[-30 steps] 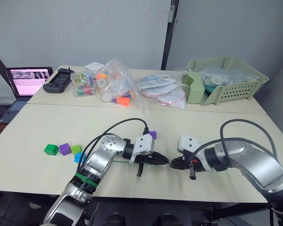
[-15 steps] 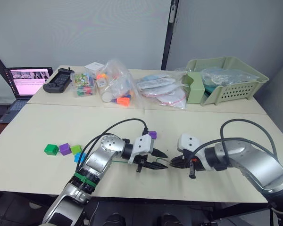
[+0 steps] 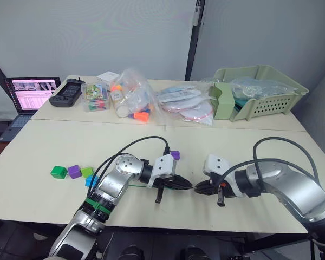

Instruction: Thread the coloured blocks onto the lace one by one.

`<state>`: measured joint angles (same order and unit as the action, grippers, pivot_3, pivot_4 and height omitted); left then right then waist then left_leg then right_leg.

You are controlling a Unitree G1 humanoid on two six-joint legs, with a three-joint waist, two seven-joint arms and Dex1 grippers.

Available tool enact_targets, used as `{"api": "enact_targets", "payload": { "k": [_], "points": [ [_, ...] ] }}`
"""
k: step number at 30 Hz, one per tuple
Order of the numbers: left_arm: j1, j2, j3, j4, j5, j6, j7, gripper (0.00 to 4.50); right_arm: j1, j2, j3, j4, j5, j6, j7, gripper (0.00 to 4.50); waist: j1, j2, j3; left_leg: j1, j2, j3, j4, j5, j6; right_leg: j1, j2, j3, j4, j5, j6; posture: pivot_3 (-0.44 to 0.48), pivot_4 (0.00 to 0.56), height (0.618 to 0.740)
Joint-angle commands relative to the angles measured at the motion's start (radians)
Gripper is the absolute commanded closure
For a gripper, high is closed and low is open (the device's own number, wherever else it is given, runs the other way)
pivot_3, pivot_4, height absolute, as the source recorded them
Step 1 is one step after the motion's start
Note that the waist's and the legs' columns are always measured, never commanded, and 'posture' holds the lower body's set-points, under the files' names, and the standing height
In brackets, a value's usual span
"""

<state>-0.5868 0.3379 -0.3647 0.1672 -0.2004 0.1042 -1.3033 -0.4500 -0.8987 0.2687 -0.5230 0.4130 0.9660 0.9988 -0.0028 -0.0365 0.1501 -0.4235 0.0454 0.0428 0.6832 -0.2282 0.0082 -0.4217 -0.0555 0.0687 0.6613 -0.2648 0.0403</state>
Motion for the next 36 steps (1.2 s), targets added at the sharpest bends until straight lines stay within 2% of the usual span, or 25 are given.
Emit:
{"api": "enact_targets", "payload": {
  "k": [1, 3, 10, 12, 16, 21, 27, 30, 36],
  "points": [
    [-0.017, -0.002, 0.009, -0.004, -0.005, -0.014, 0.000, 4.50, -0.013, -0.008, -0.056, -0.036, 0.031, 0.015, -0.010, 3.79, 0.000, 0.000, 0.000, 0.000, 0.000, 0.000, 0.000, 0.000, 0.000, 0.000, 0.000, 0.000, 0.000, 0.000, 0.000, 0.000, 0.150, 0.732],
    [-0.017, 0.007, 0.022, -0.003, -0.012, -0.010, 0.000, 4.50, 0.007, -0.024, -0.116, -0.042, 0.067, 0.013, 0.008, 3.21, 0.001, 0.000, 0.000, 0.000, 0.000, 0.000, 0.000, 0.000, 0.000, 0.000, 0.000, 0.000, 0.000, 0.000, 0.000, 0.000, 0.150, 0.732],
    [0.009, 0.059, 0.066, -0.011, -0.027, 0.006, 0.007, 4.50, 0.053, -0.057, -0.265, -0.002, 0.147, -0.012, 0.041, 0.75, 0.001, 0.000, 0.000, 0.000, 0.000, 0.000, 0.000, 0.000, 0.000, 0.000, 0.000, 0.000, -0.001, 0.000, 0.000, 0.000, 0.150, 0.732],
    [0.033, 0.087, 0.088, -0.027, -0.033, 0.007, 0.009, 4.50, 0.041, -0.015, -0.284, 0.035, 0.135, -0.051, 0.004, 0.03, -0.001, 0.000, 0.000, 0.000, 0.000, 0.000, -0.001, 0.000, 0.000, 0.000, 0.000, 0.000, -0.001, 0.000, 0.000, 0.000, 0.150, 0.732],
    [0.094, 0.141, 0.126, -0.069, -0.041, 0.018, 0.022, 4.50, -0.022, 0.081, -0.212, 0.145, 0.032, -0.147, -0.088, 0.03, -0.016, 0.000, 0.000, 0.001, 0.001, 0.000, -0.002, 0.000, 0.000, 0.000, 0.001, 0.000, 0.000, 0.000, 0.000, 0.000, 0.150, 0.732],
    [0.186, 0.211, 0.184, -0.155, -0.062, 0.053, 0.059, 4.50, -0.111, 0.281, -0.119, 0.314, -0.071, -0.240, -0.217, 0.03, -0.015, 0.000, 0.000, 0.001, 0.001, 0.000, -0.003, 0.000, 0.000, -0.001, 0.001, 0.000, 0.000, 0.000, 0.000, 0.000, 0.150, 0.732],
    [0.257, 0.263, 0.244, -0.237, -0.086, 0.095, 0.109, 4.50, -0.144, 0.474, -0.068, 0.460, -0.164, -0.312, -0.357, 0.03, -0.006, 0.000, 0.000, 0.000, 0.000, 0.000, -0.003, 0.000, 0.000, -0.001, -0.001, -0.001, 0.001, 0.000, 0.000, 0.000, 0.150, 0.732],
    [0.277, 0.277, 0.257, -0.262, -0.090, 0.108, 0.127, 4.50, -0.132, 0.542, -0.043, 0.485, -0.224, -0.353, -0.428, 0.03, -0.007, 0.000, 0.000, 0.000, 0.000, 0.001, -0.003, 0.000, 0.000, -0.001, -0.001, -0.001, 0.001, 0.000, 0.000, 0.000, 0.150, 0.732],
    [0.292, 0.293, 0.256, -0.279, -0.094, 0.110, 0.139, 4.50, -0.088, 0.670, -0.071, 0.486, -0.267, -0.348, -0.584, 0.03, -0.011, 0.000, 0.000, 0.001, 0.001, 0.001, -0.003, 0.000, 0.000, -0.001, -0.001, -0.001, 0.002, 0.000, 0.000, 0.000, 0.150, 0.732]
  ]
}}
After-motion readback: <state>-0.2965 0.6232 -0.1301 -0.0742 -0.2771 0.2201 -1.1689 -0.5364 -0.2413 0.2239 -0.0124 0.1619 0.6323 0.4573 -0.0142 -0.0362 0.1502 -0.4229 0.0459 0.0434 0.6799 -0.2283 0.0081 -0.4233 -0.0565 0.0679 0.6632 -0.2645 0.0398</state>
